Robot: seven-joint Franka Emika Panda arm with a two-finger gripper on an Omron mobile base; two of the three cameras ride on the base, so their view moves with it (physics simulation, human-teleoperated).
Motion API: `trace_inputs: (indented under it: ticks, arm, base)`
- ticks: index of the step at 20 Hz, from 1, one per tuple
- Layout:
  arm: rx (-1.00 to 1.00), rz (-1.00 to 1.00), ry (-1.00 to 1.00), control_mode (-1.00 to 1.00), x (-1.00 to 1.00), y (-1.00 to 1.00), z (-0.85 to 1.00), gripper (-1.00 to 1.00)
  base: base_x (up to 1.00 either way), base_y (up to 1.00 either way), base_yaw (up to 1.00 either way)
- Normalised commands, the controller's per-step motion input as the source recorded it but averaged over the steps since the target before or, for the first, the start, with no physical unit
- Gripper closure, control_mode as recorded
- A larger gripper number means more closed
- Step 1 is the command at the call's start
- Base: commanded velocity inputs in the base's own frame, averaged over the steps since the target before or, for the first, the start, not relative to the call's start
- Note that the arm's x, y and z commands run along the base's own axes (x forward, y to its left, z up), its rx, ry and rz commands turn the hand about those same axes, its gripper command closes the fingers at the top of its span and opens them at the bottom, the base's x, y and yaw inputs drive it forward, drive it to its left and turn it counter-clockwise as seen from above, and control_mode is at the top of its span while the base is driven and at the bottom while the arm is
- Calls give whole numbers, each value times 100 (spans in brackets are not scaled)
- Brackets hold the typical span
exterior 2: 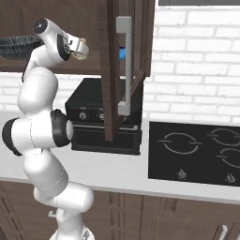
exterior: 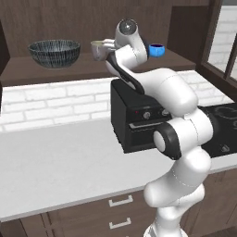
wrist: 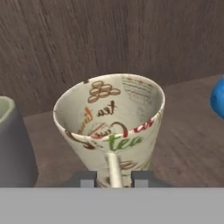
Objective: Gather all objects into one cabinet and sort the glasses and bowls to opposite sides.
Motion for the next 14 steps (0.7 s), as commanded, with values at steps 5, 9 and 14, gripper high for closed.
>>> trace_inputs:
  ticks: [5,9,14]
  arm:
    - [0,0,-6,-100,-3,-42,0,100]
    - [0,-3,-5,-100,-14,-56,0,100]
    - [0,-9,0,-100,0,-68,0,100]
  base:
    - [0,0,0]
    - [0,0,0]
    - [0,0,0]
